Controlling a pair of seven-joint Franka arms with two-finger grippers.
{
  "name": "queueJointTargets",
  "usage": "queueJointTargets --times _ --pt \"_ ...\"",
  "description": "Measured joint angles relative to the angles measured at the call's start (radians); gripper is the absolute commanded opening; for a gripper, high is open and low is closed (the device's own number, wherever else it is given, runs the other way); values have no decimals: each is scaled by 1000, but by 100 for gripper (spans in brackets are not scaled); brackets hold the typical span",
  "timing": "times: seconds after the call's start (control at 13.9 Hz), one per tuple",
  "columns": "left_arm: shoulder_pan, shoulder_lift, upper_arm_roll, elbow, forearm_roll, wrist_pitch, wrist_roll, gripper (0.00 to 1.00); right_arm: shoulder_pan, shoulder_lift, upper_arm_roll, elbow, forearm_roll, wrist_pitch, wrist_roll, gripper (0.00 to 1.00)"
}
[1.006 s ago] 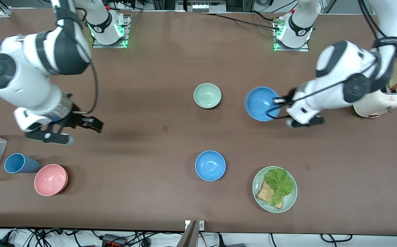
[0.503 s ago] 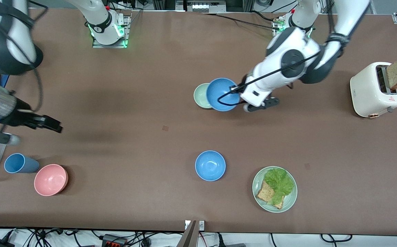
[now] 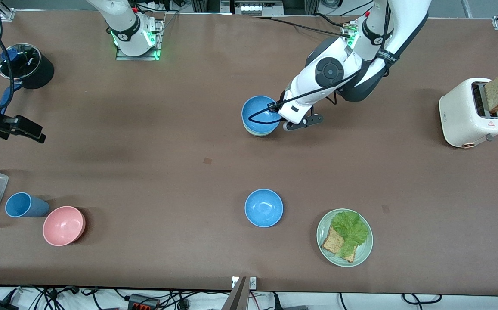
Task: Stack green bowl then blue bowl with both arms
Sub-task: 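Lower the blue bowl into the green bowl with the left gripper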
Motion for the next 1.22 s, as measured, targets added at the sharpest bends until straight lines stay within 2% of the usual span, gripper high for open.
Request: queueJointTargets --times 0.22,0.5,0.72,1.01,1.22 --pt "0 18 5 -3 96 0 -33 0 -29 -9 5 0 -2 -17 -22 100" --pt "-2 93 7 -5 222 23 -122 0 -50 -17 7 0 -2 -33 -46 100" --pt "-17 129 6 -5 231 34 -137 0 -61 -19 24 0 -2 -39 -47 100" --pt "-47 131 5 -5 232 34 -143 0 -77 -36 54 -20 -2 -67 -46 100" --pt "-65 131 6 -5 232 34 -146 0 -78 -101 55 -115 -2 -46 -46 100"
